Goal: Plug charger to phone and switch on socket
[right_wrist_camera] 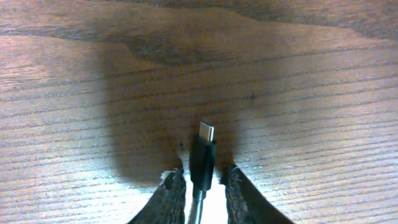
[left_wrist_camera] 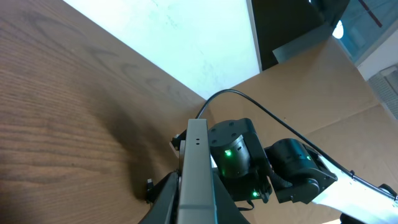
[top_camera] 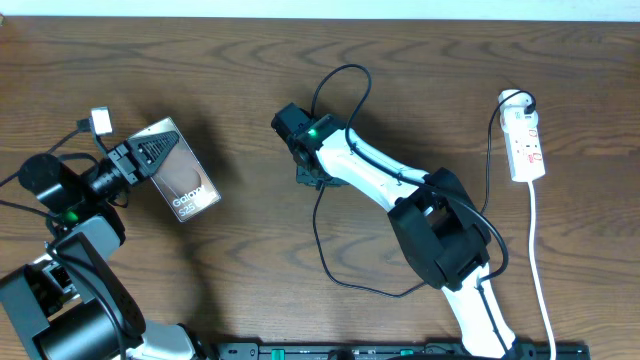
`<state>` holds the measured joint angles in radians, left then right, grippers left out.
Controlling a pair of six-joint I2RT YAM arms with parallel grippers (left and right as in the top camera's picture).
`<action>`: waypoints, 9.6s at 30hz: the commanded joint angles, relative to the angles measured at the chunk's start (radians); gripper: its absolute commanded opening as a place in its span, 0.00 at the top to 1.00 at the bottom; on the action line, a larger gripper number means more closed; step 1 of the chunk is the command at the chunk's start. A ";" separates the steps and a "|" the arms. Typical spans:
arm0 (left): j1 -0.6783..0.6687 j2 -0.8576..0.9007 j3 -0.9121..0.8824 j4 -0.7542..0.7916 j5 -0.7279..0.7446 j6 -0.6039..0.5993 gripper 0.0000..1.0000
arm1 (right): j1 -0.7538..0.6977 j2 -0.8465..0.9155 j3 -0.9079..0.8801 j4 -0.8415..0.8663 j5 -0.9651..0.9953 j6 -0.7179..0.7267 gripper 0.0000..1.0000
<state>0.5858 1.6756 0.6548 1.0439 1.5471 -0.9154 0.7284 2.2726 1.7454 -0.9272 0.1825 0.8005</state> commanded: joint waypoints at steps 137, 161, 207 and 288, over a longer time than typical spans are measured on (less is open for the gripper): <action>-0.047 -0.009 -0.004 0.043 -0.058 -0.103 0.92 | 0.030 0.009 -0.027 0.361 -1.446 -0.958 0.99; -0.047 -0.009 -0.004 0.043 -0.025 -0.069 0.93 | 0.030 0.009 -0.027 0.363 -1.446 -0.959 0.99; -0.046 -0.009 -0.004 0.043 -0.013 -0.062 0.93 | 0.025 0.009 -0.027 0.378 -1.469 -0.964 0.99; -0.024 -0.010 -0.004 0.043 0.024 -0.138 0.93 | -0.124 0.009 0.039 0.042 -0.607 -0.463 0.99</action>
<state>0.5724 1.6756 0.6491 1.0790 1.5436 -1.0290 0.6350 2.2955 1.7210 -0.8253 -0.6342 0.3099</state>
